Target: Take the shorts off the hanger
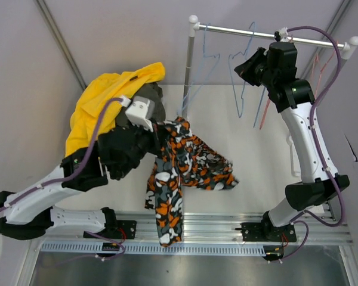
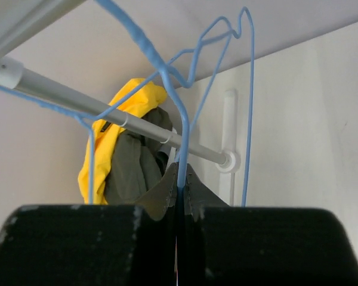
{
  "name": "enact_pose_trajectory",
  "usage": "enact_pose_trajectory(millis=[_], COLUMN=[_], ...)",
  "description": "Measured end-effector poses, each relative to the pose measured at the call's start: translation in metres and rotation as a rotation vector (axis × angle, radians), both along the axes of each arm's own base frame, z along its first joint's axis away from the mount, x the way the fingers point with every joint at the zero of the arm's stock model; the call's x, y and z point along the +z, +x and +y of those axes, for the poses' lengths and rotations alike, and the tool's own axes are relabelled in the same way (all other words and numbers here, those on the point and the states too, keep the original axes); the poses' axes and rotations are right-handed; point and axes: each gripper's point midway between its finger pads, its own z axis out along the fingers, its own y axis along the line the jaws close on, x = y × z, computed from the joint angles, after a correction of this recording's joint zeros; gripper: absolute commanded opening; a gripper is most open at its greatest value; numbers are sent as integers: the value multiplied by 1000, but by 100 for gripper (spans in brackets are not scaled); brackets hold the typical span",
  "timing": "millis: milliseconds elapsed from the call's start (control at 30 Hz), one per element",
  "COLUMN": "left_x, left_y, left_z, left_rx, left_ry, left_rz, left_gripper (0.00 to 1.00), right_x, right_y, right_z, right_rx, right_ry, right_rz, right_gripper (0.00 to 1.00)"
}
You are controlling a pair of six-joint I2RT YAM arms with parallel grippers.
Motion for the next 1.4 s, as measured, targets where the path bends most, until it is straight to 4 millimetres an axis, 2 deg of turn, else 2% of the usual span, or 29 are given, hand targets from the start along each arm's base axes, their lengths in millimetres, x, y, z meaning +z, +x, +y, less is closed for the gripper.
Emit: enact_pose_trajectory(millis=[67, 167, 200, 233, 267, 333, 433, 567, 600, 667, 767, 833, 867, 933, 967, 1000, 1033, 1067, 1100, 1133, 1200, 1233, 1267, 1300, 1333, 1400], left_x=[25, 54, 62, 71, 84, 113, 158, 231, 237, 235, 226, 213, 200, 160, 129, 87, 54, 11, -32, -73, -144, -162, -179, -185, -184, -166], left_y=[11, 40, 49, 58, 67, 85, 110, 161, 175, 199, 242, 279, 299, 337, 359, 381, 395, 407, 415, 420, 414, 410, 404, 398, 394, 381], left_z=[17, 49, 58, 70, 80, 101, 133, 186, 198, 216, 224, 217, 212, 202, 197, 191, 188, 184, 182, 181, 181, 181, 181, 182, 182, 181], left_rx=[53, 171, 206, 246, 285, 365, 480, 643, 670, 701, 707, 679, 663, 638, 627, 616, 614, 609, 605, 602, 601, 601, 601, 603, 604, 608], left_ry=[-11, 0, 2, 20, 27, 35, 36, -64, -78, -89, -109, -128, -128, -109, -87, -58, -34, -1, 35, 68, 132, 147, 165, 167, 169, 174], left_rz=[-43, -96, -111, -126, -148, -198, -276, -416, -443, -454, -457, -445, -427, -355, -295, -213, -147, -62, 30, 118, 283, 329, 372, 396, 398, 380], left_gripper=[0, 0, 0, 0, 0, 0, 0, 0, 0, 0, 0, 0, 0, 0, 0, 0, 7, 12, 20, 45, 78, 99, 99, 99, 99, 99], right_x=[-4, -5, -7, -10, -14, -18, -20, -29, -34, -44, -70, -87, -94, -110, -116, -121, -124, -124, -124, -123, -120, -118, -116, -114, -112, -108], right_y=[3, -3, -7, -14, -21, -34, -51, -72, -76, -82, -91, -93, -94, -97, -98, -99, -100, -100, -100, -100, -102, -103, -104, -105, -106, -108], right_z=[0, -2, -3, -6, -8, -12, -17, -23, -24, -26, -26, -26, -26, -25, -25, -25, -24, -25, -24, -24, -25, -25, -26, -27, -27, -28], right_rx=[2, 3, 3, 3, 4, 3, 4, 5, 5, 8, 17, 24, 26, 32, 35, 37, 39, 39, 41, 41, 40, 39, 38, 36, 34, 31], right_ry=[-6, -3, -2, -2, -1, 2, -5, -5, -7, -8, -17, -23, -26, -31, -33, -34, -35, -35, -34, -33, -32, -32, -31, -30, -29, -27], right_rz=[6, -5, -9, -4, 5, 6, -6, -11, -4, 7, 53, 87, 102, 133, 146, 156, 163, 165, 163, 159, 151, 145, 139, 133, 126, 114], right_gripper=[0, 0, 7, 20, 61, 99, 99, 99, 100, 99, 99, 99, 100, 99, 99, 99, 99, 99, 99, 99, 99, 99, 100, 99, 99, 99])
